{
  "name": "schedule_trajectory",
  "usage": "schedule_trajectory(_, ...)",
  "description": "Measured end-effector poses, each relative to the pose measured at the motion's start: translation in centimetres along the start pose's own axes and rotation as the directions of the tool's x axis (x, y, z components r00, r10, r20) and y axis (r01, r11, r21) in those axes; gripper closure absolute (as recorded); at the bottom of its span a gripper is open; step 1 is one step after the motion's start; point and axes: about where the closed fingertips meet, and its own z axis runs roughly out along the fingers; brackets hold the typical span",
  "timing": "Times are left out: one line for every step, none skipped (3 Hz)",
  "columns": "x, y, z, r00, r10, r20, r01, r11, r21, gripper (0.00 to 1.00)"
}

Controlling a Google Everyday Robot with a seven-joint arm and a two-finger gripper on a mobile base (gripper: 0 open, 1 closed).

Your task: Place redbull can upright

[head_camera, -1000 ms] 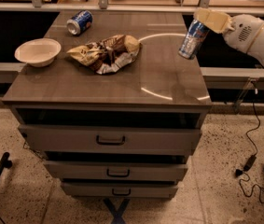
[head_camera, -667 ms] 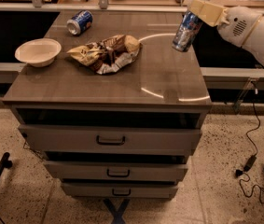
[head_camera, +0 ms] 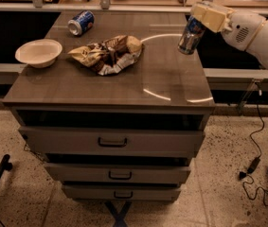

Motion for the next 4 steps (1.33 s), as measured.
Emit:
schedule_trajectory(-1.0,0.2,-0.2,0.988,-0.151,0.004,0.151,0.9878,0.04,1.0)
schedule_trajectory(-2.4,0.0,-0.3,0.959,-0.278,0.058,0.271,0.957,0.102,1.0)
schedule_trajectory(-4.0,-0.3,-0.4,0.945,-0.308,0.111,0.29,0.9451,0.15,1.0)
schedule_trajectory(-5.9,-0.9,0.3,0.951,-0.276,0.142,0.246,0.9497,0.194,1.0)
